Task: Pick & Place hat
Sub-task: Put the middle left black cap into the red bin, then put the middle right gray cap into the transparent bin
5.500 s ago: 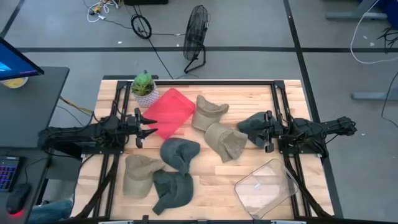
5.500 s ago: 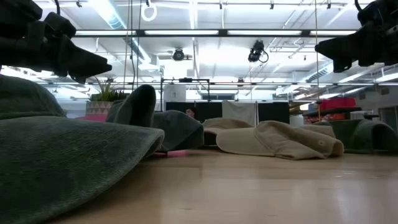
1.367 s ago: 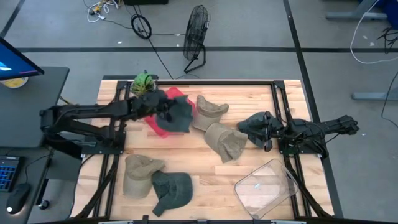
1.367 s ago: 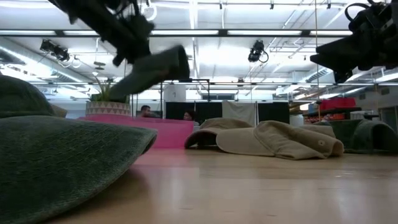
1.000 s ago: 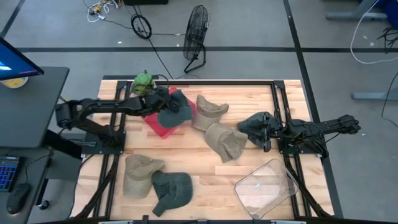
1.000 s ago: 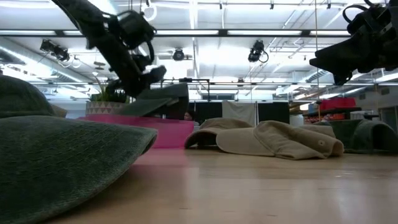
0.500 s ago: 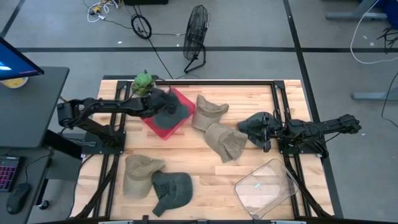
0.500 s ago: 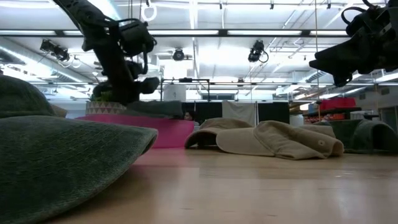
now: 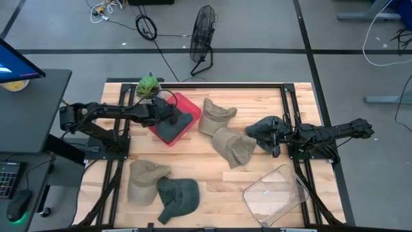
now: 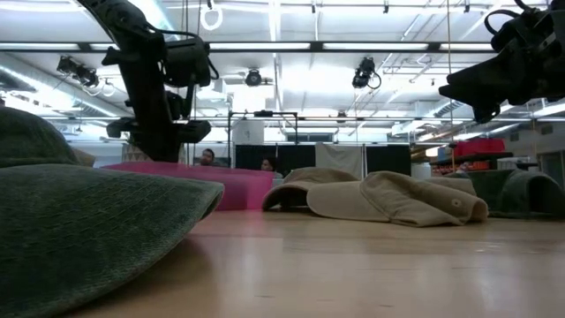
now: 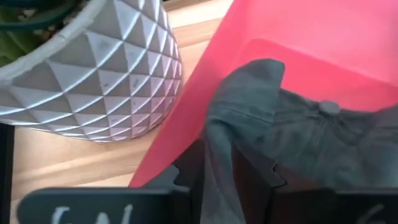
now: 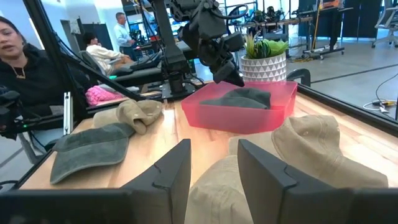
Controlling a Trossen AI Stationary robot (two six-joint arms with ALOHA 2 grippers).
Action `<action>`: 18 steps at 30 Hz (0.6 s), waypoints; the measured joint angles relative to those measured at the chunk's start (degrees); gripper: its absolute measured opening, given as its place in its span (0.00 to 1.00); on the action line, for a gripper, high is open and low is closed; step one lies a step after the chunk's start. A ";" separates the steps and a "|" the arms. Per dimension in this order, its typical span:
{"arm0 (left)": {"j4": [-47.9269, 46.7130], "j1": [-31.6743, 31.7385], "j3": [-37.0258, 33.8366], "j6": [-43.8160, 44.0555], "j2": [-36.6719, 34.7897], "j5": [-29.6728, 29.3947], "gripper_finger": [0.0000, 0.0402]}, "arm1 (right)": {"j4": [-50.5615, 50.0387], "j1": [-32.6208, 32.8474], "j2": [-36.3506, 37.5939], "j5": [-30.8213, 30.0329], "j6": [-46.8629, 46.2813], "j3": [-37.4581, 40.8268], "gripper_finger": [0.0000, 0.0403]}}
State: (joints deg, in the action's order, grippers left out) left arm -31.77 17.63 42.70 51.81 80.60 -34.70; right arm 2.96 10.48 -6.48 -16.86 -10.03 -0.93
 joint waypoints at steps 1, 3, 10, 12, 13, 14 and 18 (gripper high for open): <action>0.08 0.06 0.00 0.35 0.00 -0.05 0.23 | 0.02 0.00 0.00 0.00 -0.08 0.00 0.33; 0.72 0.04 0.00 0.04 0.00 -0.07 0.25 | 0.00 0.00 0.00 -0.02 -0.61 0.00 0.33; 0.35 -1.47 4.64 -10.95 -1.85 -0.07 0.27 | 2.24 0.00 0.02 -0.14 -2.90 0.00 0.33; 0.21 -2.25 6.44 -15.34 -3.61 -0.06 0.27 | 3.12 0.00 0.04 -0.17 -3.26 0.00 0.33; 0.14 -2.88 7.52 -17.65 -4.31 -0.12 0.27 | 3.72 0.00 0.02 -0.23 -2.90 0.00 0.33; 0.61 -3.49 8.51 -19.96 -5.06 -0.10 0.27 | 4.36 0.00 0.02 -0.15 -2.41 0.00 0.33; 0.50 -5.65 10.56 -27.80 -9.24 -0.03 0.27 | 10.51 0.00 0.00 -0.03 -1.32 0.00 0.33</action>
State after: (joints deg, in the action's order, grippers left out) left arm -31.27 11.98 53.26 24.01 71.35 -34.73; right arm 13.47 10.48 -6.48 -16.89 -11.35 -0.93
